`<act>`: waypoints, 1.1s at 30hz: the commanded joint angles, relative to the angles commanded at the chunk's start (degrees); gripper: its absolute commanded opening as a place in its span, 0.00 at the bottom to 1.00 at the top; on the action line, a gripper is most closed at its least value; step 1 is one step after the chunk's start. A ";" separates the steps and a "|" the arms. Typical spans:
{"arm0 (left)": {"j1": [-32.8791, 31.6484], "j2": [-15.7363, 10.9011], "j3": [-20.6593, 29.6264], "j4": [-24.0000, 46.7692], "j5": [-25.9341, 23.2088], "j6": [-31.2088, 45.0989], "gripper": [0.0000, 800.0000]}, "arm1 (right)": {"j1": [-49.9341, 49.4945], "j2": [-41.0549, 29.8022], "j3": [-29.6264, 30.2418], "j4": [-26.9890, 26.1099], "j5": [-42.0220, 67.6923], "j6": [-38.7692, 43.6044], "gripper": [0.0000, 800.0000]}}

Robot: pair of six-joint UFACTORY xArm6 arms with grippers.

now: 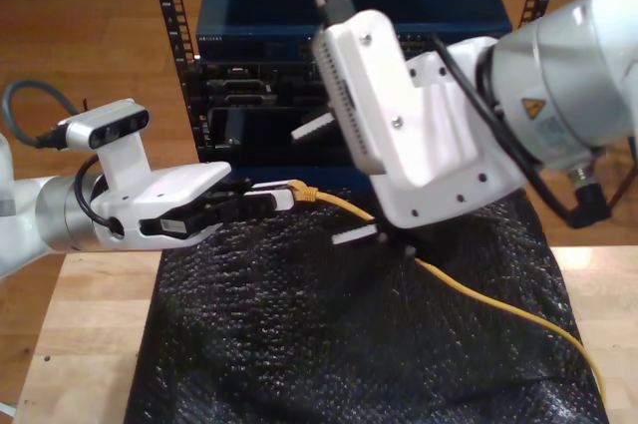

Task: Grab the cable and plug it in

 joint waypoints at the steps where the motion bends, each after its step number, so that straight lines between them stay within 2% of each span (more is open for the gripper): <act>1: 0.00 0.26 0.00 -0.09 0.35 0.00 0.04 | 0.09 0.00 0.00 0.00 -0.18 0.00 0.96; 6: 0.00 0.53 -0.09 -0.09 0.79 -0.09 0.04 | 0.18 0.26 0.26 0.00 -0.88 -0.09 0.93; 11: 0.00 0.62 0.00 -0.09 1.05 -0.09 0.04 | 1.76 0.26 1.76 0.00 -4.13 0.00 0.76; 14: 0.00 0.62 0.00 -0.09 1.49 -0.18 0.04 | 2.55 0.26 2.02 0.00 -4.57 0.09 0.70; 33: 0.00 0.70 -0.09 -2.37 5.19 -0.26 0.04 | 2.55 -0.18 1.85 0.00 -6.51 0.09 0.58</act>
